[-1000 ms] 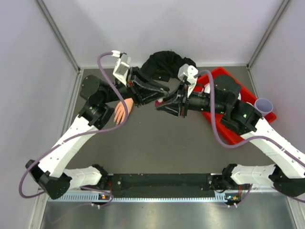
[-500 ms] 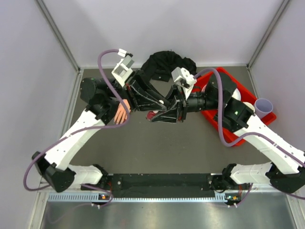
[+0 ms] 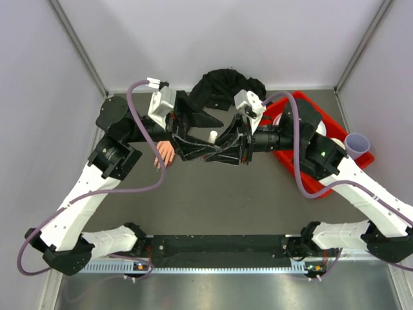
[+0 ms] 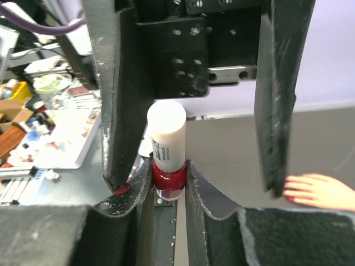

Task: Paint the nails

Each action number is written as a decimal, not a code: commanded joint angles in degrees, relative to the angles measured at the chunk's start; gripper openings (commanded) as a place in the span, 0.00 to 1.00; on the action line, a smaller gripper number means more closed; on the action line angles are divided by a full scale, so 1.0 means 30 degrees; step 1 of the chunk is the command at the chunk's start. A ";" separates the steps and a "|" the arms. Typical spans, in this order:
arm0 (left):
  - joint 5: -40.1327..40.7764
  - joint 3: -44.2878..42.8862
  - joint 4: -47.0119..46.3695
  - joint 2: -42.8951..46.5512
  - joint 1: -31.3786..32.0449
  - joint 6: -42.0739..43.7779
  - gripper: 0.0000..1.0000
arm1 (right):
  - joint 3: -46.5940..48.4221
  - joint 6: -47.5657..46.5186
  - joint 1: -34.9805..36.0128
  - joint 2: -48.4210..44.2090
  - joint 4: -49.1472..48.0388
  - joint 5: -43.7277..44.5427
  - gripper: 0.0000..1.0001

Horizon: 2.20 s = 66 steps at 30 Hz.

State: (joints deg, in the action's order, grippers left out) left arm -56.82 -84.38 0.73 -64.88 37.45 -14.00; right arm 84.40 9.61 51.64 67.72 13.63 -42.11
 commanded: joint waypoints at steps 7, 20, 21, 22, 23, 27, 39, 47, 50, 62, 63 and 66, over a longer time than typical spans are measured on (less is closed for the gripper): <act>1.1997 -0.1375 0.4147 0.1879 -0.0091 0.2235 0.99 | -0.1027 -0.0831 0.0073 -0.0397 0.1669 0.7024 0.00; 1.8763 0.2959 0.4120 0.6508 -0.0091 0.0595 0.99 | -1.2333 0.2270 0.0073 -0.1508 -0.6146 2.2084 0.00; 1.8763 0.3018 0.4237 0.6539 -0.0091 0.0565 0.99 | -1.4170 0.2566 0.0073 -0.1481 -0.6966 2.2411 0.00; 1.8763 0.3222 0.4325 0.6627 -0.0062 0.0391 0.99 | -1.5029 0.2830 0.0102 -0.1336 -0.8743 2.2995 0.00; 1.8676 0.3311 0.4268 0.6772 -0.0062 0.0331 0.99 | -1.5763 0.3355 0.0073 -0.0928 -0.9370 2.3320 0.00; 1.8179 0.3750 0.4297 0.6979 -0.0091 -0.0020 0.99 | -1.9131 0.3362 0.0628 0.0158 -1.3296 2.4610 0.00; 1.7503 0.4337 0.4941 0.7037 -0.0091 -0.0460 0.99 | -2.0107 0.2600 0.0630 0.4405 -1.8486 2.4818 0.00; 1.8119 0.4484 0.5352 0.7418 -0.0091 -0.0402 0.99 | -1.9580 0.2598 0.0658 0.6601 -1.9162 2.4553 0.00; 1.8060 0.4483 0.5352 0.7418 -0.0062 -0.0402 0.99 | -1.9433 0.2599 0.0688 0.7130 -1.9162 2.4729 0.00; 1.8118 0.4659 0.5440 0.7476 -0.0062 -0.0168 0.99 | -1.9081 0.2481 0.0834 0.8158 -1.9103 2.5227 0.06; 1.8148 0.4659 0.5527 0.7506 -0.0062 -0.0081 0.99 | -1.9081 0.2511 0.0806 0.8187 -1.9074 2.5198 0.06; 1.8411 0.4514 0.5703 0.7653 -0.0091 0.0124 0.99 | -1.9022 0.2569 0.0805 0.8333 -1.9015 2.5169 0.07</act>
State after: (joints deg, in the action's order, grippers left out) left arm -3.05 -70.76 18.31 -42.85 37.28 -14.83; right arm 24.95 17.10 53.41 91.83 -40.73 32.51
